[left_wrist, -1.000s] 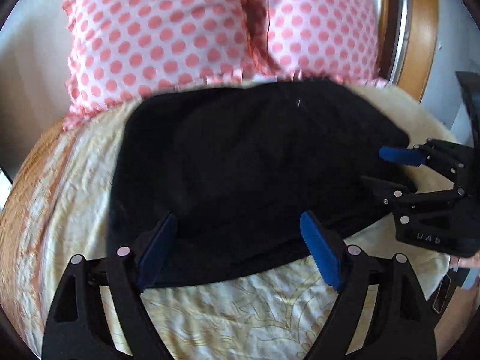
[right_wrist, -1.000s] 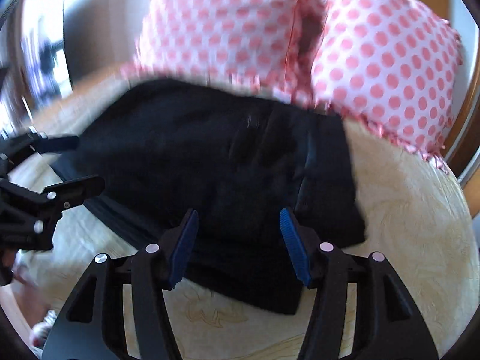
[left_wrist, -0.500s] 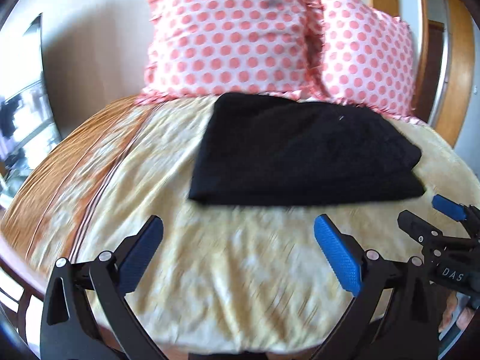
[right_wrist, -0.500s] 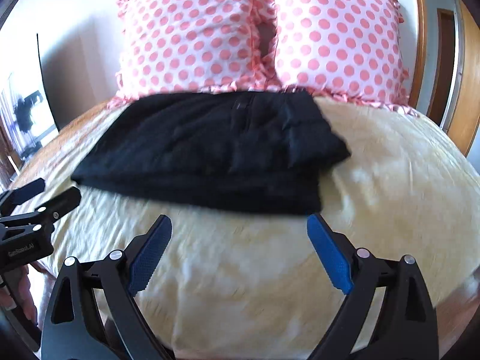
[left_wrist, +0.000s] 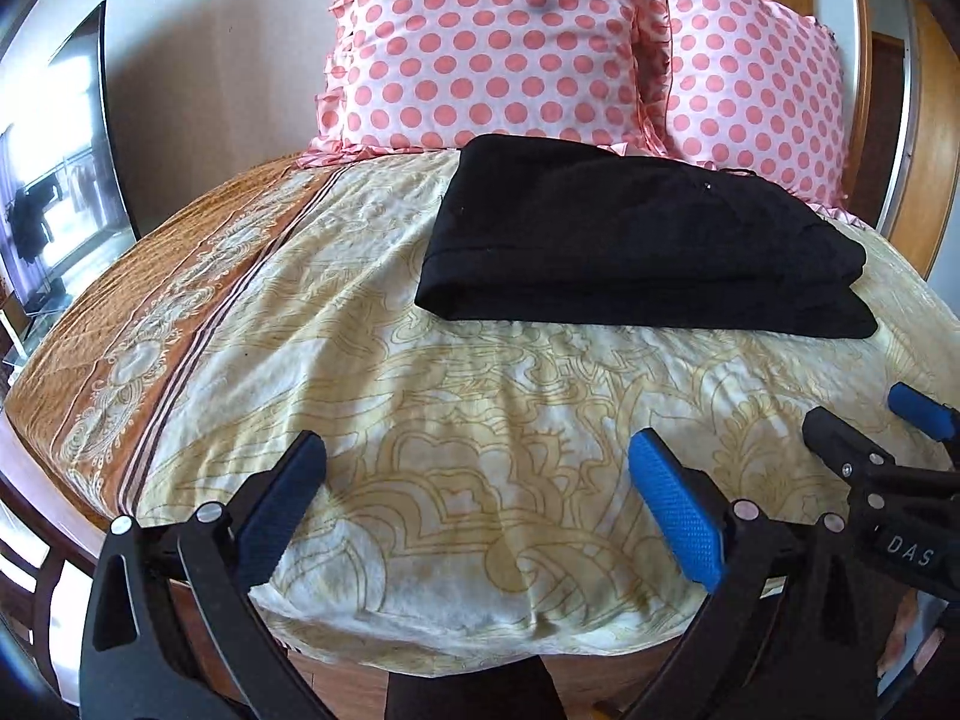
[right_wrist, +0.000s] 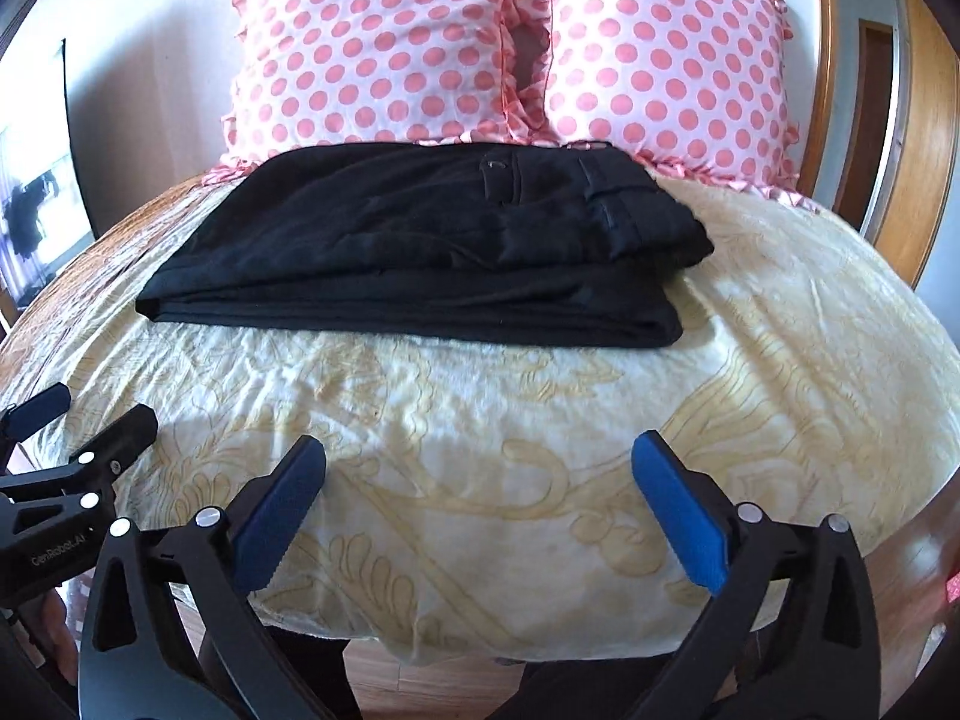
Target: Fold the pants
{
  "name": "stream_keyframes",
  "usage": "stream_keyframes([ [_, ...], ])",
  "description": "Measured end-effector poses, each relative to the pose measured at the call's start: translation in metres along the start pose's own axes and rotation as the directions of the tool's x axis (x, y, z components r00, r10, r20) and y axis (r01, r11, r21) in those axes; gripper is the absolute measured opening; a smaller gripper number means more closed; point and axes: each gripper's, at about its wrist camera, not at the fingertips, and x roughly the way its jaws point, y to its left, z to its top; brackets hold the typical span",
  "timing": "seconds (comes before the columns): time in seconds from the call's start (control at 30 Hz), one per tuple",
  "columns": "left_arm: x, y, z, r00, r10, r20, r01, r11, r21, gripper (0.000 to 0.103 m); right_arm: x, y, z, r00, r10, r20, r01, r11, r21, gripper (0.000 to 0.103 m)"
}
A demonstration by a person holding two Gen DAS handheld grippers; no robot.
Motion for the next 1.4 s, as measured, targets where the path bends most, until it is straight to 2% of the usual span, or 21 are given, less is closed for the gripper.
stream_keyframes([
  [0.47,-0.0027,-0.0022,-0.0082,0.998,-0.009,0.056,0.008,1.000,0.014,0.101,-0.0023,0.0008,-0.0066,0.998,-0.011,0.056,0.011,1.000,-0.002,0.102],
  [1.4,-0.0015,-0.0032,-0.0099,0.998,-0.004,0.062,0.003,1.000,0.016,0.101,-0.0022,0.0030,-0.0078,0.998,-0.011,0.062,0.011,1.000,-0.002,0.102],
])
